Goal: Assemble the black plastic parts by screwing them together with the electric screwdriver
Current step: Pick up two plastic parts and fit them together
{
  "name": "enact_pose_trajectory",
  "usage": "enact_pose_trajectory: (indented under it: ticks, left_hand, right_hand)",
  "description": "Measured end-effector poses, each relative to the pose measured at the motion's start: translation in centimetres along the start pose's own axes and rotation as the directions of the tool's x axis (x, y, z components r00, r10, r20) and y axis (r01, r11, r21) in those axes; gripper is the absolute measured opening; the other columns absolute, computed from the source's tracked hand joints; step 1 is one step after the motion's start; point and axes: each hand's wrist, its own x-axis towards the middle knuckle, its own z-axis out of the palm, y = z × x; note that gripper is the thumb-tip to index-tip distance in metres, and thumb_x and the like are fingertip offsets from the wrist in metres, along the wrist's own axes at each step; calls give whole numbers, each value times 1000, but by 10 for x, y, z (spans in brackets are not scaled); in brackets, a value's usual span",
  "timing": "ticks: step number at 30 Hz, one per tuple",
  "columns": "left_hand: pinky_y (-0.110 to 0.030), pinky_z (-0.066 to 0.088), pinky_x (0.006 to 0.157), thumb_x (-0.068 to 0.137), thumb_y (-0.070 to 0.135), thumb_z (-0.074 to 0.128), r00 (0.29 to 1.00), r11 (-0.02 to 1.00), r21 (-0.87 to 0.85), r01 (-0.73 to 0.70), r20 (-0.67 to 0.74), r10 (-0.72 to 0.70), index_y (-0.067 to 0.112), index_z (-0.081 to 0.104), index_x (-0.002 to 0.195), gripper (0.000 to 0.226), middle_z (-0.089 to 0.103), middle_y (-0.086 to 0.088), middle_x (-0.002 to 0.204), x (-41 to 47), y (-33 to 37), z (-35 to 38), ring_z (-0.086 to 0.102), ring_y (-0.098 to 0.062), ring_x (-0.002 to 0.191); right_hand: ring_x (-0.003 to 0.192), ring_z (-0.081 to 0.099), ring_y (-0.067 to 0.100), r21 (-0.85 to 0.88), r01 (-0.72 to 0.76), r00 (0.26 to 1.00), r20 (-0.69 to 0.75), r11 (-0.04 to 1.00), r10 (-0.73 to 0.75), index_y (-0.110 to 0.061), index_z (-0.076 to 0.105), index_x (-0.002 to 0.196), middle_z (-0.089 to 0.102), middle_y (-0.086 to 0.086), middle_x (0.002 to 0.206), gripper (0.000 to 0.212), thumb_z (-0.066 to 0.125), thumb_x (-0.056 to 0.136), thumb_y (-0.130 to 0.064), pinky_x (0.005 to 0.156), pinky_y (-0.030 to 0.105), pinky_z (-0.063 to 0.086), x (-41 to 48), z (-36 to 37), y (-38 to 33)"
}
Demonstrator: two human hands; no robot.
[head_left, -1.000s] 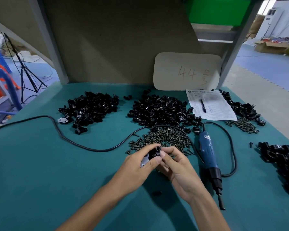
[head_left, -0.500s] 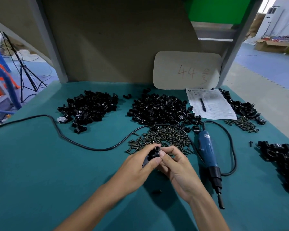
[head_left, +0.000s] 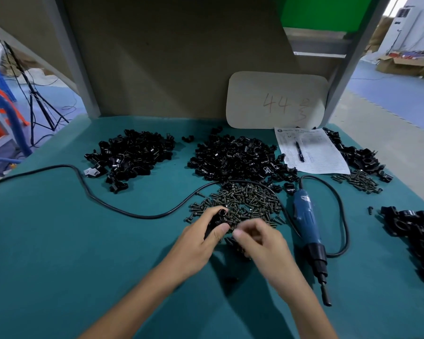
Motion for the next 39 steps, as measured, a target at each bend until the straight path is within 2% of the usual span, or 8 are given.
enact_pose_trajectory:
  ticks: [4,9,14,18,21,24,34,39]
  left_hand:
    - [-11,38,59,97,69,35,1000,999,36,12,-28,-11,54,40,133,38,56,39,91,-2,-9,1,55,10,74]
    - [-9,36,64,98,64,38,997,998,53,29,-75,-25,50,40,137,41,52,45,95,-5,-18,3,52,16,81]
    - [-6,37,65,98,66,37,997,997,68,25,-74,-20,52,39,137,41,52,45,98,-8,-21,5,53,15,83]
    - [-4,37,75,99,64,39,998,996,84,31,-62,-26,53,39,137,39,55,37,107,-9,-22,5,53,15,100]
    - [-6,37,76,101,58,42,999,996,88,23,-46,-19,50,39,137,36,56,30,110,-9,-22,5,54,12,102]
    - [-8,39,81,102,55,43,999,997,78,8,-50,-4,47,42,137,36,58,27,117,-8,-22,5,55,8,108]
    - [-12,41,95,103,51,46,998,997,75,-2,-60,7,42,43,140,39,57,22,131,-7,-26,6,51,6,121]
    - [-12,42,90,103,51,46,999,997,82,-1,-54,6,48,42,138,35,58,24,126,-7,-27,6,53,7,116]
  right_hand:
    - [80,52,-7,-532,169,915,397,830,68,-33,67,102,56,-17,90,21,75,88,-45,77,15,43,-25,1,10]
    - [92,55,2,-652,150,961,272,743,44,-29,67,108,52,-16,101,9,64,100,-29,89,26,47,-24,-1,19]
    - [94,65,-3,-350,79,995,82,933,-53,-37,76,100,70,-21,97,14,72,96,-24,86,16,51,-11,-10,16]
    - [84,71,3,-110,29,999,34,993,-26,-52,63,107,75,-19,92,24,69,98,-31,74,16,54,1,-3,7]
    - [79,70,9,1,21,1000,-12,1000,-21,-41,65,94,73,-11,89,12,67,99,-31,69,23,56,12,7,1]
    - [82,72,13,83,0,1000,-4,997,0,-32,73,98,75,-7,91,14,62,103,-24,74,30,59,20,17,0]
    - [81,71,9,304,-37,999,47,952,24,-36,80,104,78,-2,94,27,64,101,-14,79,26,58,20,21,5]
    - [80,73,17,359,-87,996,53,929,73,-13,74,103,77,2,90,11,67,98,-8,74,24,57,25,24,8]
